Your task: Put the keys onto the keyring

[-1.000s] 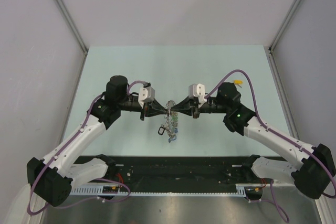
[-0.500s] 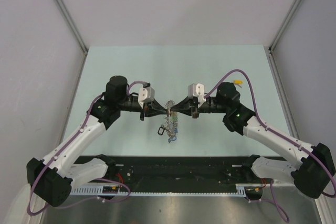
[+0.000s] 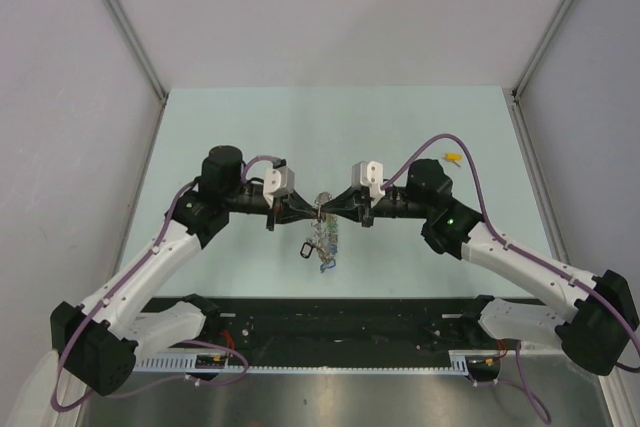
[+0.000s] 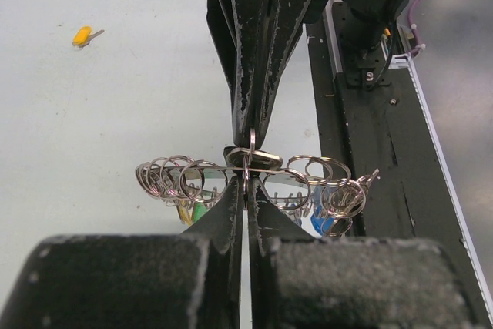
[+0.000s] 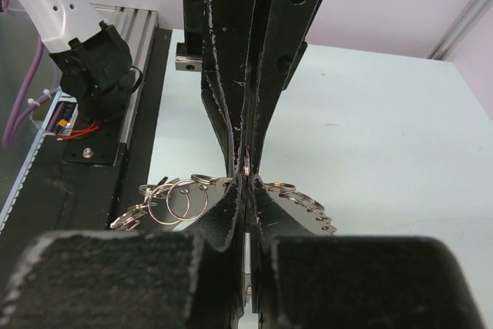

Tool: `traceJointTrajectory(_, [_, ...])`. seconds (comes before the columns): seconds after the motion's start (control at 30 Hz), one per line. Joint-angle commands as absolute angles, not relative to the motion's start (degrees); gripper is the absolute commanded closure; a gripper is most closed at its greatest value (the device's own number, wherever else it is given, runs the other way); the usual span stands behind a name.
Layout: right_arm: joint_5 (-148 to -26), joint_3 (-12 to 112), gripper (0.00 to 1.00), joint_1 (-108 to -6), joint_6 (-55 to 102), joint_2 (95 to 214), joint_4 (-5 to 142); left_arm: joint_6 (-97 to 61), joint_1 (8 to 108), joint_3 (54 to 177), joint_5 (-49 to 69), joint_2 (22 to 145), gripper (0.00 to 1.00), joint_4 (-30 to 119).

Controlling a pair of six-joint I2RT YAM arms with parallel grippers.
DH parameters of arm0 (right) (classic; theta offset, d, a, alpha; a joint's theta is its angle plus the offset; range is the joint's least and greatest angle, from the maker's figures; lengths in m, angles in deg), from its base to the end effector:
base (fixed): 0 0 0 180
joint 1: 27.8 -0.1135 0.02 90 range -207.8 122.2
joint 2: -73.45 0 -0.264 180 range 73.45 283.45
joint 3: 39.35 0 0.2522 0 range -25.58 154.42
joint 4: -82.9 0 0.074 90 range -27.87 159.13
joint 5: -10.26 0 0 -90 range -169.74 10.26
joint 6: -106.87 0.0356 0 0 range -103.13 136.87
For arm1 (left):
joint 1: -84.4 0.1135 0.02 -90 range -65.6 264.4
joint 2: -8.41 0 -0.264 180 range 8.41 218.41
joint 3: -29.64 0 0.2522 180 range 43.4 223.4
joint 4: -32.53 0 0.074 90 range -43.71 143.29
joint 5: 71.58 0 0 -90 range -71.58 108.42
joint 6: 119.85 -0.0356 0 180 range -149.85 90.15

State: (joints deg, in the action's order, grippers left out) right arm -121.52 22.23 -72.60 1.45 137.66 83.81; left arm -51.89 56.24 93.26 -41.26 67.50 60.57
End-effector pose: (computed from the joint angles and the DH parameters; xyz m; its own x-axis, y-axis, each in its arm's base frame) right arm 0.1661 0.1983 0.3366 0.2448 -0.0363 -0.9689 -0.9677 0.0521 -0.2465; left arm 0.1796 -0.1310 0.3232 0.0253 0.2013 -0.9792 0.9997 -0.0044 0.0249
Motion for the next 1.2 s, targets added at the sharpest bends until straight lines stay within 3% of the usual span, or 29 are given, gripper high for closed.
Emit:
traceJointTrajectory(0.0, [-116.3, 25.4, 1.0, -74.5, -0.4, 138.8, 82.2, -53.0, 55.5, 93.6, -43.4, 65.0, 0.99, 57.4])
traceJointTrajectory(0.37, [-113.8, 25.9, 1.0, -75.5, -1.9, 138.8, 79.3, -52.3, 55.6, 93.2, -42.0, 64.1, 1.0, 56.3])
traceJointTrajectory(0.7, [-115.3, 25.9, 1.0, -76.0, -6.3, 137.7, 75.0, -41.8, 55.5, 93.4, -39.5, 65.3, 1.0, 51.5])
traceJointTrajectory(1.17, [-112.4, 25.8, 1.0, -77.0, -8.5, 136.0, 73.3, -36.3, 55.4, 92.6, -34.7, 64.1, 1.0, 55.7])
